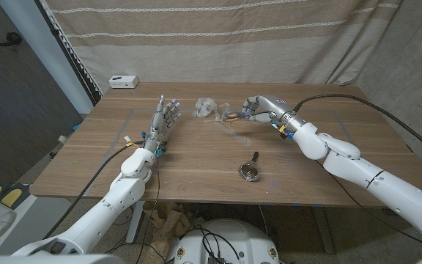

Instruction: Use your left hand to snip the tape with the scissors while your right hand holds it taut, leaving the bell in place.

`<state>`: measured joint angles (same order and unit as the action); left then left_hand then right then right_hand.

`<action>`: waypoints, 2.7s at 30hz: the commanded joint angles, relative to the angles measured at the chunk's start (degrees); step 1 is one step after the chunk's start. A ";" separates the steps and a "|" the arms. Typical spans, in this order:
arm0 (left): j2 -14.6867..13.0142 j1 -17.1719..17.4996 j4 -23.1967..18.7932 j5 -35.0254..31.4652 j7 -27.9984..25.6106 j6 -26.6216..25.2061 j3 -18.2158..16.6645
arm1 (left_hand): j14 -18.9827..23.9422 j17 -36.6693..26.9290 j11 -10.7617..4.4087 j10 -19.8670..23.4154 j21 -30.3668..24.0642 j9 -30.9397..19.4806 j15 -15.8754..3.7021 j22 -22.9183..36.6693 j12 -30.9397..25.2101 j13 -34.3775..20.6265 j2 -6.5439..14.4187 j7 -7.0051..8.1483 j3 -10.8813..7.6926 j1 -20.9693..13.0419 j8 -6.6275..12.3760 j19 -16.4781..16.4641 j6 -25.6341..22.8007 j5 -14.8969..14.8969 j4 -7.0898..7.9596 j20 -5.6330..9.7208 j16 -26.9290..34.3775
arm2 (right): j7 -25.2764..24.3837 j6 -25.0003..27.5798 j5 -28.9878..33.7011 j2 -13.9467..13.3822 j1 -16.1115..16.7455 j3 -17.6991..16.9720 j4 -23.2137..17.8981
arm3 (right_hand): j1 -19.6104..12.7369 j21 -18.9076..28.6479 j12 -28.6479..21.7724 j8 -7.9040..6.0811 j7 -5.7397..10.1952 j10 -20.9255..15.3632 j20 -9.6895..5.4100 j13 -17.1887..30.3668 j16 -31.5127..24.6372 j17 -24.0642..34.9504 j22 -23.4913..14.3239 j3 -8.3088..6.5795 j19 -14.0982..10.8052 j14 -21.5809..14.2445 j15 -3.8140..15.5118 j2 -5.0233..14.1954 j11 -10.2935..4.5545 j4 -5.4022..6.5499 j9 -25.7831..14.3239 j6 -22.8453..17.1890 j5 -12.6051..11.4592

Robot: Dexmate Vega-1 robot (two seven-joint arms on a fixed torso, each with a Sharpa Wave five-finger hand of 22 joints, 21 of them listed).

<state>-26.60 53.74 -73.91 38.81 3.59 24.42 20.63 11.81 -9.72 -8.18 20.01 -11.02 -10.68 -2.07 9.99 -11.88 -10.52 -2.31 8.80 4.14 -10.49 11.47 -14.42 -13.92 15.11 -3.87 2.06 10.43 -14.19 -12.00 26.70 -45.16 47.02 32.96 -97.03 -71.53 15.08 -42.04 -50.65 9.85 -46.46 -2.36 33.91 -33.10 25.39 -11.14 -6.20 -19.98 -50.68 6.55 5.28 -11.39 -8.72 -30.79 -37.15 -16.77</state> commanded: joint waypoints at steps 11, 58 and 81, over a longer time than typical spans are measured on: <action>0.21 -0.17 0.21 0.14 0.44 0.16 0.20 | 1.09 -0.14 -0.26 0.93 -0.35 -0.10 -6.18 0.17 -0.11 -0.34 -0.03 0.40 0.72 0.67 0.23 -0.72 -0.69 0.33 0.23 -0.13 0.35 | -3.01 -1.48 -3.95 0.30 2.70 -3.31 -0.93 | -6.68 2.12 -0.99 0.12 -0.34 1.60 -6.07 1.45 -5.38 5.96 -0.79 0.19 -3.68 -7.04 7.07 4.43 -0.44 1.13 2.13 1.57 0.12; -0.98 -0.51 -2.63 -0.73 0.90 -0.28 0.57 | 2.71 -0.17 -0.79 2.21 -0.49 -0.11 -6.48 0.18 -0.35 -0.38 -0.16 0.15 1.50 1.29 0.62 -1.59 -2.65 0.71 0.46 -0.08 0.52 | -10.41 -11.33 -5.32 3.23 6.13 -8.16 -1.27 | -9.44 9.04 1.07 3.44 0.87 -2.62 -9.02 -3.62 -2.46 4.82 -2.01 0.94 -3.59 -4.02 7.31 2.54 0.78 2.38 11.39 -7.28 0.52; 0.39 -1.77 -1.06 -4.49 -1.10 2.94 1.62 | 6.00 -0.14 -3.09 9.42 -0.50 -0.20 -8.35 0.12 -1.87 -0.45 0.97 -0.38 0.03 -4.41 3.00 -3.26 -11.51 0.68 -2.41 0.53 0.71 | -11.90 -14.34 1.83 2.59 4.18 -8.80 -1.12 | -9.96 10.56 0.42 4.01 0.81 -2.49 -8.43 -4.01 -2.34 4.79 -3.36 0.63 -3.19 -4.26 7.32 2.08 1.22 2.67 11.61 -7.67 -0.84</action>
<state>-26.95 52.53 -75.82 35.78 3.18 25.70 21.79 17.05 -9.71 -11.34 28.53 -11.24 -10.72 -2.33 9.99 -13.43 -10.80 -1.19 8.48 4.15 -13.77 13.87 -17.28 -24.10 15.78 -5.62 2.32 10.83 -25.46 -25.46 24.91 -42.04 52.20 24.32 -98.18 -77.56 25.29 -41.44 -46.76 10.75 -48.67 -2.34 29.73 -35.71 29.99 -14.26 -5.04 -23.43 -54.14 7.78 3.78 -10.54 -6.73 -19.14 -44.43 -17.19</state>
